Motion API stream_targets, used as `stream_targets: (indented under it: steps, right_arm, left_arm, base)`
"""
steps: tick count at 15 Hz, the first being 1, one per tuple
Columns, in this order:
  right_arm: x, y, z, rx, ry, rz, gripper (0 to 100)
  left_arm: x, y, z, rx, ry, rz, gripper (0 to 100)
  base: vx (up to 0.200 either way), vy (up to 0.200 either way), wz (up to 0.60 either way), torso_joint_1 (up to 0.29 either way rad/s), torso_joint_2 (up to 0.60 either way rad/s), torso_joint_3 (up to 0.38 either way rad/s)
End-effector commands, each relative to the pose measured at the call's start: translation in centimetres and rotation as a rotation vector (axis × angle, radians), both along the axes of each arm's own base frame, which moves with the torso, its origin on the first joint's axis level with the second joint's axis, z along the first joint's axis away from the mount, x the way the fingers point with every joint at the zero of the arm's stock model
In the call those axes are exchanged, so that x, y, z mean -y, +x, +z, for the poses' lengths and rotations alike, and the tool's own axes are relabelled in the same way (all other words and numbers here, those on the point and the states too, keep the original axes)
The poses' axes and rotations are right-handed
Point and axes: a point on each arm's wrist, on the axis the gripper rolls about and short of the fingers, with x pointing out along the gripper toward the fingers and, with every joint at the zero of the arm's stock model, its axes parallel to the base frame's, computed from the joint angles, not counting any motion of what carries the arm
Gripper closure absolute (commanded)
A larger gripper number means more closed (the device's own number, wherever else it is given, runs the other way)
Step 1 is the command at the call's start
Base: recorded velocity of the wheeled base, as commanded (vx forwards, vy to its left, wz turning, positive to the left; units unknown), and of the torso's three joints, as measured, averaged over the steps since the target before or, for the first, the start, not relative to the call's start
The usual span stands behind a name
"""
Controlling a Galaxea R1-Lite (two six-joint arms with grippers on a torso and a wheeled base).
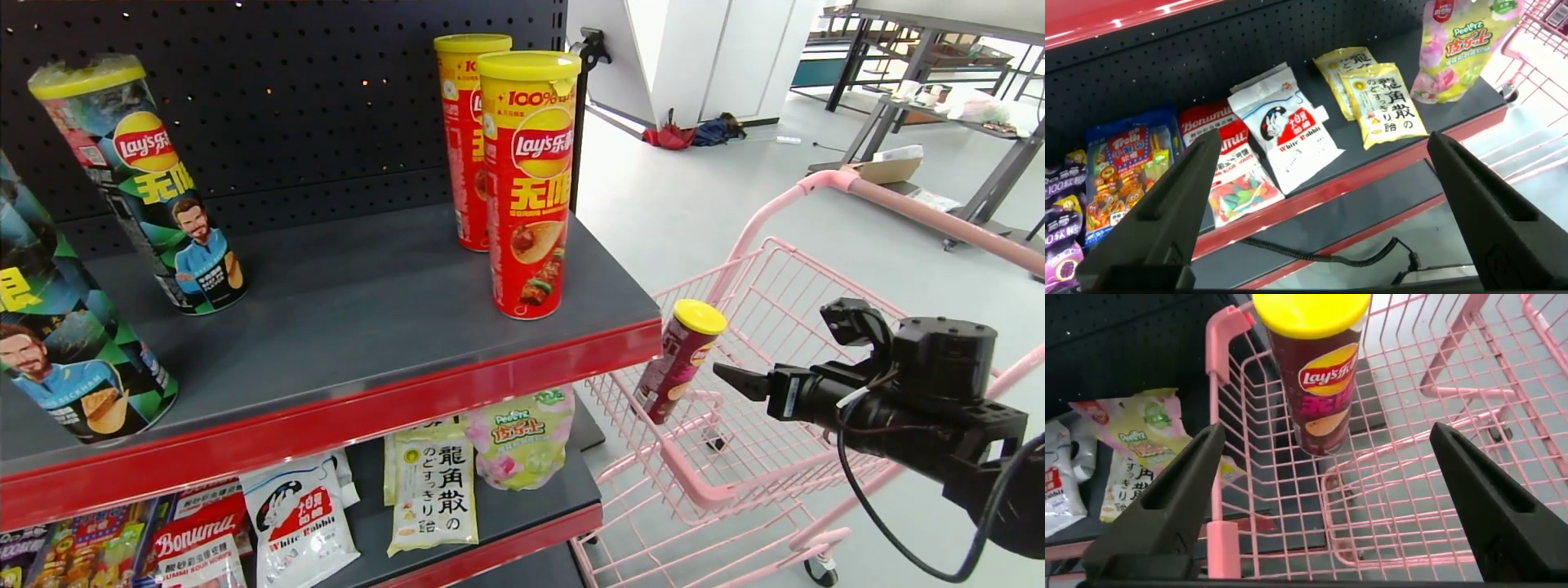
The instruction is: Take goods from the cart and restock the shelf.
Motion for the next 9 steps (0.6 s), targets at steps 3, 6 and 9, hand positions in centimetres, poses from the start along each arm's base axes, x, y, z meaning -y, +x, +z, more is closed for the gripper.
stream_targets:
  steps: [3, 6, 9]
  right_arm:
    - [-0.5, 3.1, -2.4, -0.037, 0.0, 0.01, 0]
    - [-0.8, 5.6, -2.9, -0.01, 0.008, 0.005, 0]
    - [-1.1, 6.9, -3.4, -0.004, 0.015, 0.007, 0]
  left_arm:
    - [0.0, 0.0, 0.0, 0.0, 0.001, 0.001, 0]
    - [0.0, 0.0, 0.0, 0.0, 0.001, 0.001, 0]
    - [0.0, 0.0, 0.0, 0.0, 0.001, 0.001, 0]
  base:
    - [0.0, 0.0, 0.0, 0.0, 0.0, 0.0]
    - [0.0, 0.0, 0.0, 0.0, 0.0, 0.0]
    - [0.0, 0.0, 0.0, 0.0, 0.0, 0.0]
